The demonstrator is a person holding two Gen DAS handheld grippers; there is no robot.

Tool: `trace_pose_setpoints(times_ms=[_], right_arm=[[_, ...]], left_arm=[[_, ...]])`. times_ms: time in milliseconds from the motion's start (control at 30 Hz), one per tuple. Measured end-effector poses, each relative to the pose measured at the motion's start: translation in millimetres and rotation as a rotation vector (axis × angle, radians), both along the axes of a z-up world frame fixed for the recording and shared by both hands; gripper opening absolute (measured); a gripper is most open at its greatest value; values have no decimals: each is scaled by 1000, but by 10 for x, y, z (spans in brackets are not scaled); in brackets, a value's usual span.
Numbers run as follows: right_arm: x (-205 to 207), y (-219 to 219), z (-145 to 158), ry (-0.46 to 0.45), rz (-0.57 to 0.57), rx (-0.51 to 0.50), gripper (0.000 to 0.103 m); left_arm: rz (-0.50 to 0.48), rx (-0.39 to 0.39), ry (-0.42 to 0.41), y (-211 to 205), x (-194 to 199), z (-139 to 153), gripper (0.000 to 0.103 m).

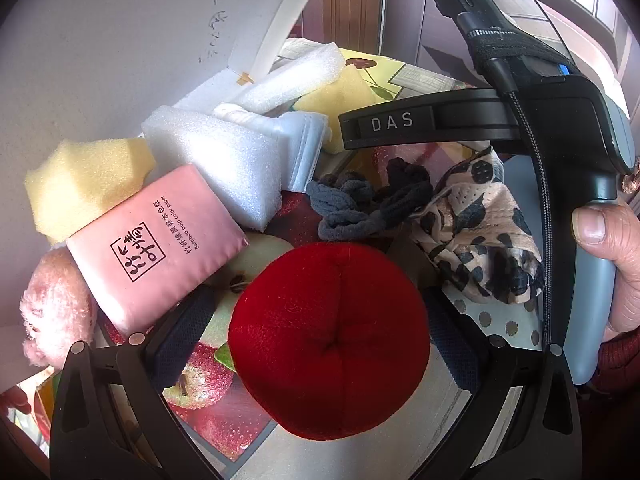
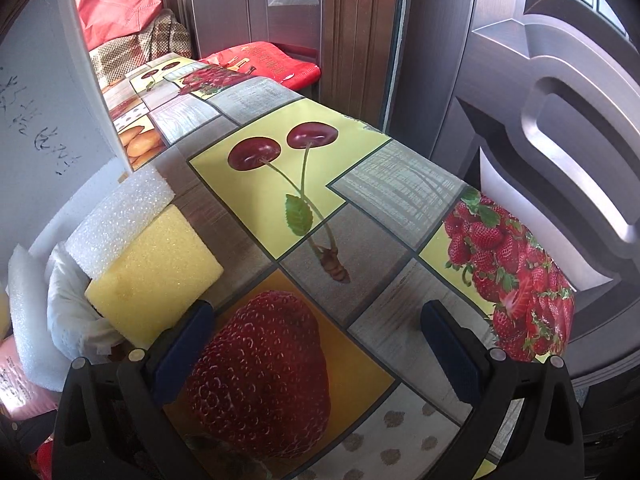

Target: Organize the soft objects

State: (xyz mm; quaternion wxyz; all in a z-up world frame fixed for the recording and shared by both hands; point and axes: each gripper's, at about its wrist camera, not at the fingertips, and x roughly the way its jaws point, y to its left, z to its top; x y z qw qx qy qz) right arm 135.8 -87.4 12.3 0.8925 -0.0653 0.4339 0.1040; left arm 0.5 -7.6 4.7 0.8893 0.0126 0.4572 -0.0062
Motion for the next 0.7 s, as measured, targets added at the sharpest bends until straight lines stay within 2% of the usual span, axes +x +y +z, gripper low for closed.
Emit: trace_pose_setpoints(times_ms=[700], right_arm=[[-11, 42, -1, -1, 6, -3, 103]], left_arm=[[0, 0, 0, 0, -1, -1, 102]])
